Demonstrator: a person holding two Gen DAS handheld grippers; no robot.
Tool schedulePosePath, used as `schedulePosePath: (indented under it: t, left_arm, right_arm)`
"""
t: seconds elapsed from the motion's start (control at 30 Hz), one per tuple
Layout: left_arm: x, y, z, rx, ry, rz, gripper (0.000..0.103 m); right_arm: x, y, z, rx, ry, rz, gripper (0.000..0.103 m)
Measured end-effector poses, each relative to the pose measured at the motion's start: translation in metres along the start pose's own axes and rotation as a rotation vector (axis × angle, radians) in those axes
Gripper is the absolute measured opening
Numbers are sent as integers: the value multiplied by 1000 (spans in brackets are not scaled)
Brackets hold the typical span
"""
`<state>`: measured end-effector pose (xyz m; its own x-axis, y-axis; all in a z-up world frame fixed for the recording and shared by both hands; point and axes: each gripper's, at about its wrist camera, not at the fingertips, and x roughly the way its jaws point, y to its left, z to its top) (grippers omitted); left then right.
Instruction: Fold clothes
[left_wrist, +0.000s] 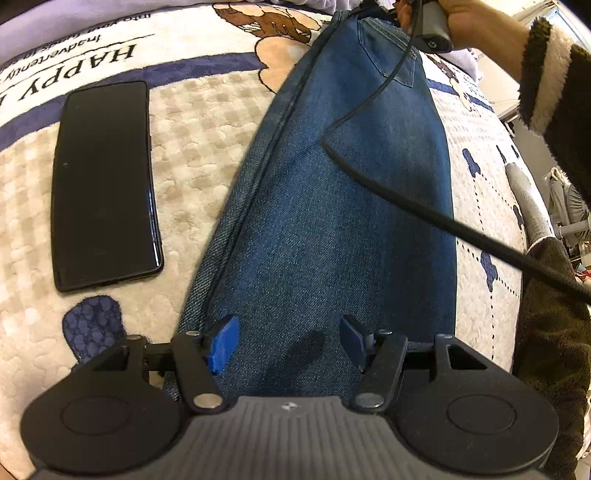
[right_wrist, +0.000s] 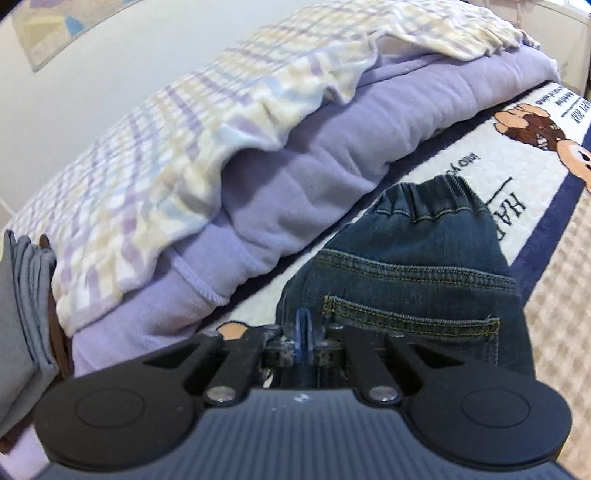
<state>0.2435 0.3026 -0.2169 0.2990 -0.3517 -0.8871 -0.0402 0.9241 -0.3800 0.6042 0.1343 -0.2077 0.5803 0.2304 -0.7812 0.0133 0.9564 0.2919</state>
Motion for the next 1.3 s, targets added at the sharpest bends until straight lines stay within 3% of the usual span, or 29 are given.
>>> schedulePosePath:
  t: [0.3,0.53,0.57,0.63,0.77,1.03,1.3]
  left_arm:
    - [1,-2,0,16,4,8,61]
    - [1,1,0,9,7,-9,61]
    - [1,1,0,10,7,-12,61]
    - [1,1,0,10,7,-14,61]
    - [-2,3,0,6,1,-23,61]
    - [-12,12,-5,5,-22,-52,61]
    - [-14,21,-7,11,-17,-105,61]
  right_arm:
    - [-2,7,4,-9,-7,64,5]
    - [18,9,-7,-44,-5,42,6]
    - [18,9,-9,-49,-13,43,8]
    - [16,10,-11,-57,-19,50,32]
    - [-5,18,-11,-114,-13,50,46]
    - [-40,16,-29,-101,68,11,46]
    - [-68,23,-95,-106,230,31,41]
